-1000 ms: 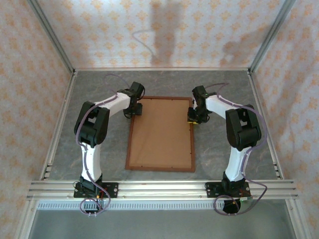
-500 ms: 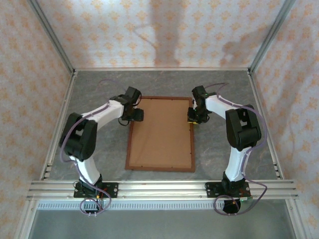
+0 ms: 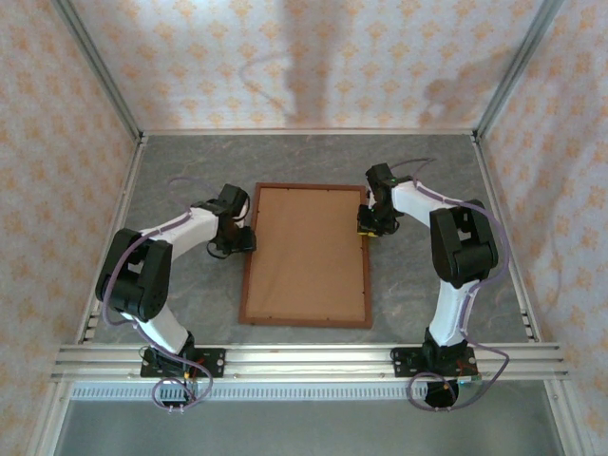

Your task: Put the photo into the frame

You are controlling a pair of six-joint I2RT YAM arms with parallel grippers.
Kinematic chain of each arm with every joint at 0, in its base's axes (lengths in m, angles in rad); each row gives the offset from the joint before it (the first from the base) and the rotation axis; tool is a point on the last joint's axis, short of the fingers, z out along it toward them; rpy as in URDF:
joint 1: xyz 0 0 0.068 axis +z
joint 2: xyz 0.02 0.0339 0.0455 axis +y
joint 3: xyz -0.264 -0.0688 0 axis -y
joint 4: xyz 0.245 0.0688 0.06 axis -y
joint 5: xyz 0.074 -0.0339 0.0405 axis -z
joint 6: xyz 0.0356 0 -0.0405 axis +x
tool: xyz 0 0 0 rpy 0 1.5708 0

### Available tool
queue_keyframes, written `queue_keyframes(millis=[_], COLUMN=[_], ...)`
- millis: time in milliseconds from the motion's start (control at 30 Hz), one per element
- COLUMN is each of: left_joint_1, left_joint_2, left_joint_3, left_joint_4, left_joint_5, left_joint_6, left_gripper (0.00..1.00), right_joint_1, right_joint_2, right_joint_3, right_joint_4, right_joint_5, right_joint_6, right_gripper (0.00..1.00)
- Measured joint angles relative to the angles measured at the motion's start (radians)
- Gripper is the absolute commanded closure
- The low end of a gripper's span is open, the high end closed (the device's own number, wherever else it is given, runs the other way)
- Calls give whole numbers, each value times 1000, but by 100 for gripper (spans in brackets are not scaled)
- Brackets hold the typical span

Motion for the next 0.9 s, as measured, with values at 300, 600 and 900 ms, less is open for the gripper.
queue_keyframes(millis=[300,600,900], left_joint_1=[0,-2,-21], left_joint_2=[-32,-47,-27], left_joint_3=[-32,-49,-46], left_joint_4=[-6,-14,13], left_joint_5=[8,16,28], left_joint_6=[0,-2,-19], left_gripper=[68,68,68], right_joint_1=[0,0,0], right_joint_2=[0,0,0], right_joint_3=[0,0,0], right_joint_4=[0,0,0], right_joint_5=[0,0,0], right_joint_6=[0,0,0], right_gripper=[82,82,82])
